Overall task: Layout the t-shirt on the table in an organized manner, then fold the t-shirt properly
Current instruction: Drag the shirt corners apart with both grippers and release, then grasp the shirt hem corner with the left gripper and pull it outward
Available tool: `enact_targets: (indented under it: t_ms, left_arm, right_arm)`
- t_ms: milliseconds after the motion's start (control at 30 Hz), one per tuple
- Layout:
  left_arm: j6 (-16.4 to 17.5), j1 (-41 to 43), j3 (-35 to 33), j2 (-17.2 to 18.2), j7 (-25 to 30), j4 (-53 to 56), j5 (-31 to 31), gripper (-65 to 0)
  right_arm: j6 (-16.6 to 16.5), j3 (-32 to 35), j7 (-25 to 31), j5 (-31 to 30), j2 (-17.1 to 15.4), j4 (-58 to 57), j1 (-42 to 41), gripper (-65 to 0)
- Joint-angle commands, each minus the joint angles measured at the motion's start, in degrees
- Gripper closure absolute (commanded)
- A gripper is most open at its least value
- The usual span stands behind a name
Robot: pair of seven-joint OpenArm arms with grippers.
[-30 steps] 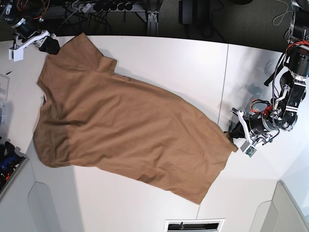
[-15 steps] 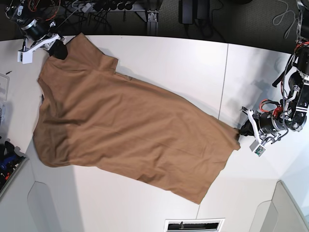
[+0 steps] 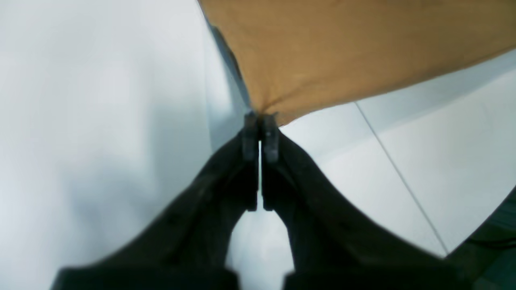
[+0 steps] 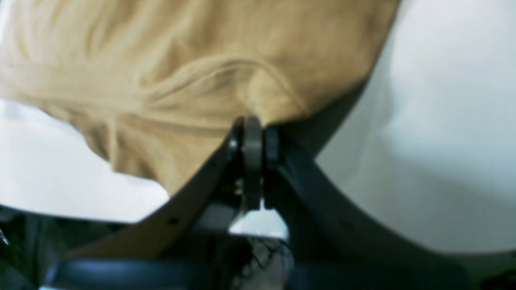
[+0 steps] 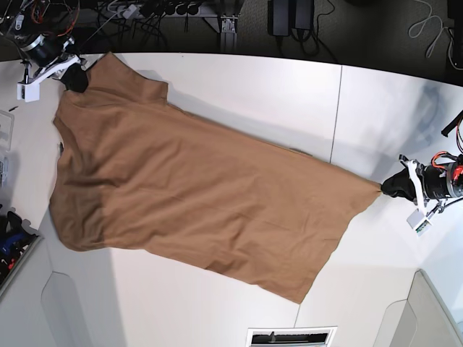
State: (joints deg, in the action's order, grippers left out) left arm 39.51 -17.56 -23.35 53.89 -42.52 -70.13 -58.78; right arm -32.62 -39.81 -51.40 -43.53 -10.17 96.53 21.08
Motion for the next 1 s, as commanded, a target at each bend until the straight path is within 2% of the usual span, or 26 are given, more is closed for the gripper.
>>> enact_targets:
  t_ms: [0, 167, 200, 267, 300, 333, 467, 633, 700, 767, 933, 967]
  left_arm:
    - [0.49, -1.11, 0.57, 2.51, 0.24, -0.52, -1.86, 0.0]
    - [0.49, -1.14, 0.57, 4.48, -3.23, -0.55, -6.82, 0.0]
    - [0.49, -1.11, 0.57, 4.46, -4.02, -0.52, -6.84, 0.0]
    - [0.49, -1.11, 0.57, 4.35, -6.1, -0.55, -7.89, 0.0]
    - [0.49, -1.11, 0.57, 4.37, -7.26, -0.52, -9.14, 0.0]
    - [0.49, -1.11, 0.57, 4.37, -8.46, -0.52, -10.36, 0.0]
    - [0.49, -1.11, 0.57, 4.46, -12.9, -0.52, -14.82, 0.0]
    - [0.49, -1.14, 0.57, 5.31, -13.9, -0.52, -15.78, 0.0]
    - [0.49, -1.14, 0.57, 5.51, -14.36, -0.52, -15.78, -8.4]
    - [0.49, -1.11, 0.57, 5.49, -15.02, -0.52, -15.8, -14.0]
    - [0.49, -1.14, 0.57, 5.49, -14.97, -0.52, -15.78, -15.2]
    - [0.49, -1.14, 0.57, 5.49, -14.95, -0.52, -15.76, -15.2]
  right_arm:
    - [-0.42, -0.28, 0.39, -1.44, -1.6, 1.09, 0.09, 0.0]
    - [-0.39, -0.31, -0.5, -1.7, -3.19, 1.09, 0.04, 0.0]
    - [-0.39, -0.31, -0.48, -1.7, -3.21, 1.09, 0.04, -5.5]
    - [-0.39, -0.31, -0.33, -1.75, -3.17, 1.09, 0.02, -26.2]
    - [-0.39, -0.37, 0.22, -1.7, -3.19, 1.09, 0.04, -32.9]
    - [-0.39, -0.66, 0.85, -1.7, -3.19, 1.09, 0.0, -35.9]
    - [-0.37, -4.13, 2.12, -1.68, -3.17, 1.97, -1.7, -35.9]
    - [-0.35, -10.23, 2.21, -1.73, -3.37, 3.08, -5.68, -35.9]
    - [-0.15, -10.8, 2.29, -1.6, -3.65, 3.06, -7.21, -35.9]
    - [-0.17, -10.67, 2.34, -1.46, -3.85, 3.04, -8.17, -35.9]
    - [0.61, -9.35, 6.34, 1.03, -4.09, 2.29, -11.26, -35.1]
    - [0.92, -8.57, 6.99, 2.14, -4.11, 1.86, -12.2, -31.3]
